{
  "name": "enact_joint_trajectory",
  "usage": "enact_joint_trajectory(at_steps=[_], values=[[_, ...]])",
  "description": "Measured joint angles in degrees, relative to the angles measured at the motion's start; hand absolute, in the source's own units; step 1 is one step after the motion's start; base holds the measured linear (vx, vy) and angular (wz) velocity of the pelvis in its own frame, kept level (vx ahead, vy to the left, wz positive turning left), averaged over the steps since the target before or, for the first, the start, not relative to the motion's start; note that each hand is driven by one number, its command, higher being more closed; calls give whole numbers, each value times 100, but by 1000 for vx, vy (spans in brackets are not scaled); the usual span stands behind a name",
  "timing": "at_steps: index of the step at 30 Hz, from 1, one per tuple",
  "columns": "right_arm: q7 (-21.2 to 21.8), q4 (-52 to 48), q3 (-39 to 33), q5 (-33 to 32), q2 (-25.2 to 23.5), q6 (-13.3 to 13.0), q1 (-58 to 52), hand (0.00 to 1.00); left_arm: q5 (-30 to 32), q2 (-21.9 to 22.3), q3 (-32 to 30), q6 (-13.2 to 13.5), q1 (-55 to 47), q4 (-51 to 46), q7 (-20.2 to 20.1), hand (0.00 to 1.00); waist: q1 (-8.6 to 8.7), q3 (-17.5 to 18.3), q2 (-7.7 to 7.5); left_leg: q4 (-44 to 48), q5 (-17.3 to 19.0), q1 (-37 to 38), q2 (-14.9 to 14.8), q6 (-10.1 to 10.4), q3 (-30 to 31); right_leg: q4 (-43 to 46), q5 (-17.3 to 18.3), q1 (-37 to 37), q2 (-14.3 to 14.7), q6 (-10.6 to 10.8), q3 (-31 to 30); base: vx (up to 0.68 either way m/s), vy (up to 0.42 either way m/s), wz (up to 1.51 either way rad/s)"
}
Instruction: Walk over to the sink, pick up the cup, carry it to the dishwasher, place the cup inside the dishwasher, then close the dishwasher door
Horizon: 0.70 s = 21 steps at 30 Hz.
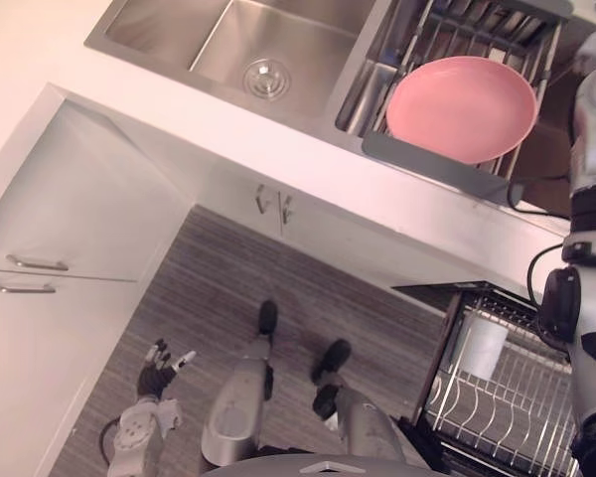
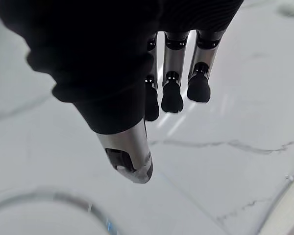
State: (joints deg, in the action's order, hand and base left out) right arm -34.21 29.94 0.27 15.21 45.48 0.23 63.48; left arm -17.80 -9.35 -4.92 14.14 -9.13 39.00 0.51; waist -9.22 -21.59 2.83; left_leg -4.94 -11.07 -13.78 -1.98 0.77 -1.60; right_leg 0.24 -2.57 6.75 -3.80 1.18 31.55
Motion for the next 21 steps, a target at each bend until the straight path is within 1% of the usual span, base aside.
enact_joint_trajectory(at_steps=[1, 2, 3, 4, 6, 7, 8, 10, 12, 14, 15, 17, 20, 21], values=[[235, -89, 194, 213, 9, 0, -102, 0, 2, -34, -3, -2, -44, -2, -1, 0, 32, 73, -68, 0, 3, 0, -5, 0, -6, -16, 4, -2, 7, -2, -1, 71, -46, -3], [692, -254, 336, 325, 56, -17, -257, 0, 5, -87, -6, -7, -92, -7, -8, 0, 55, 165, -184, 0, 4, 10, -11, -1, -15, -58, 4, -24, 22, -3, -3, 90, -55, -3], [937, -256, 405, 324, 128, -26, -302, 0, 4, -113, -14, -24, -98, -7, -9, 0, 58, 194, -235, 0, 9, 35, -12, -5, -15, -80, 4, -59, 28, -3, -2, 73, -43, -1], [1083, -255, 405, 320, 161, -29, -345, 0, 5, -124, -28, -40, -101, -7, -13, 0, 55, 214, -270, 0, 18, 55, -11, -2, -16, -90, 6, -83, 30, -1, -1, 64, -33, 0], [1583, -255, 408, 322, 257, -133, -505, 0, 13, -144, -213, -51, -167, -8, -74, 0, 64, 309, -412, 0, 77, 97, -11, 13, -34, -116, 20, -129, 35, 11, -14, 59, -20, -3], [1704, -256, 411, 342, 266, -182, -512, 0, 19, -160, -228, -51, -191, -6, -78, 0, 77, 329, -446, 0, 83, 102, -11, 4, -44, -122, 20, -131, 36, 11, -24, 74, -11, -6], [1920, -317, 421, 574, 374, -300, -574, 0, 63, -201, -232, -52, -212, -6, -90, 0, 79, 357, -495, 0, 86, 129, -8, -4, -71, -143, 20, -156, 36, 12, -52, 61, -5, -4], [2131, -556, 462, 925, 532, -426, -763, 0, 83, -210, -280, -51, -231, -7, -93, 0, 74, 380, -536, 0, 101, 203, 2, -18, -95, -174, 22, -232, 35, 16, -70, 52, 0, -5], [2411, -924, 641, 1172, 714, -561, -999, 0, 146, -235, -420, -50, -307, -11, -91, 0, 84, 465, -642, 0, 144, 274, -1, -11, -139, -226, 23, -298, 43, 18, -104, 59, -7, -12], [2726, -1156, 628, 1209, 740, -686, -1264, 0, 225, -347, -428, -52, -382, -6, -92, 0, 151, 575, -801, 0, 158, 276, -16, -9, -142, -270, 23, -313, 71, 18, -110, 54, -18, -4], [2818, -1165, 628, 1216, 740, -723, -1334, 0, 226, -360, -431, -52, -388, -5, -93, 0, 164, 603, -845, 0, 160, 276, -21, -9, -146, -283, 23, -318, 78, 18, -112, 35, -12, 0], [3252, -1168, 627, 1228, 741, -794, -1631, 0, 238, -364, -448, -51, -388, -7, -98, 0, 198, 687, -971, 0, 165, 308, -29, -6, -155, -320, 22, -370, 100, 17, -113, 17, -1, 1], [3558, -1379, 617, 1221, 741, -892, -2043, 0, 262, -359, -582, -51, -389, -2, -100, 0, 200, 751, -1065, -1, 167, 322, -54, -3, -168, -321, 21, -377, 121, 16, -120, 1, 2, -1], [3610, -1404, 617, 1220, 741, -926, -2108, 0, 302, -359, -621, -51, -389, -2, -99, 0, 200, 752, -1067, -1, 167, 335, -56, -3, -172, -321, 21, -389, 122, 15, -122, -5, 16, -4]])
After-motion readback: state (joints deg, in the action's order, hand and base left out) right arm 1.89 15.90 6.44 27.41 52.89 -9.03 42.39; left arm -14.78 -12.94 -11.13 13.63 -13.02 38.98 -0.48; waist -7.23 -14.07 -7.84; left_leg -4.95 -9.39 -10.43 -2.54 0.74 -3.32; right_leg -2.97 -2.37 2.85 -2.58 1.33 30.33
